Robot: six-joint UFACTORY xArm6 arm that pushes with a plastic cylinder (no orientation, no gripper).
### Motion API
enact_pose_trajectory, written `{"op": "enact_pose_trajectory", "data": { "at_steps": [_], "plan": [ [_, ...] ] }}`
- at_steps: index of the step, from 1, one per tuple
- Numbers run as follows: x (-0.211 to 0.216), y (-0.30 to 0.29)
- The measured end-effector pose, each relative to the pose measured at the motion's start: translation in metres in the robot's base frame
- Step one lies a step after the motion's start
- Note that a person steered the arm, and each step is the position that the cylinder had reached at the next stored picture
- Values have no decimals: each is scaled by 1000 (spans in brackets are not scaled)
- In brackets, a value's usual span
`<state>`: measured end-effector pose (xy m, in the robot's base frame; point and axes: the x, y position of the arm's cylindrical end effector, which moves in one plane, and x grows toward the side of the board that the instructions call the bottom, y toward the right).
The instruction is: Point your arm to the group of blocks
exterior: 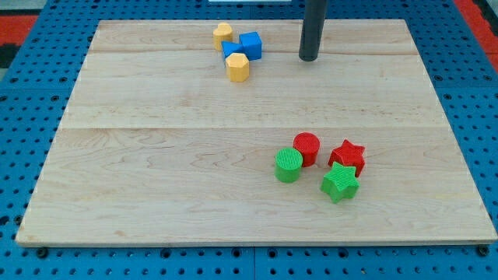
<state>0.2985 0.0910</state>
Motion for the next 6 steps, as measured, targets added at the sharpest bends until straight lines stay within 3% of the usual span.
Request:
{"op": "enact_pose_trajectory", "data": {
  "at_steps": [1, 5, 6],
  "plan": [
    [7, -32],
    [3, -46],
    [-1, -78]
  ]
}}
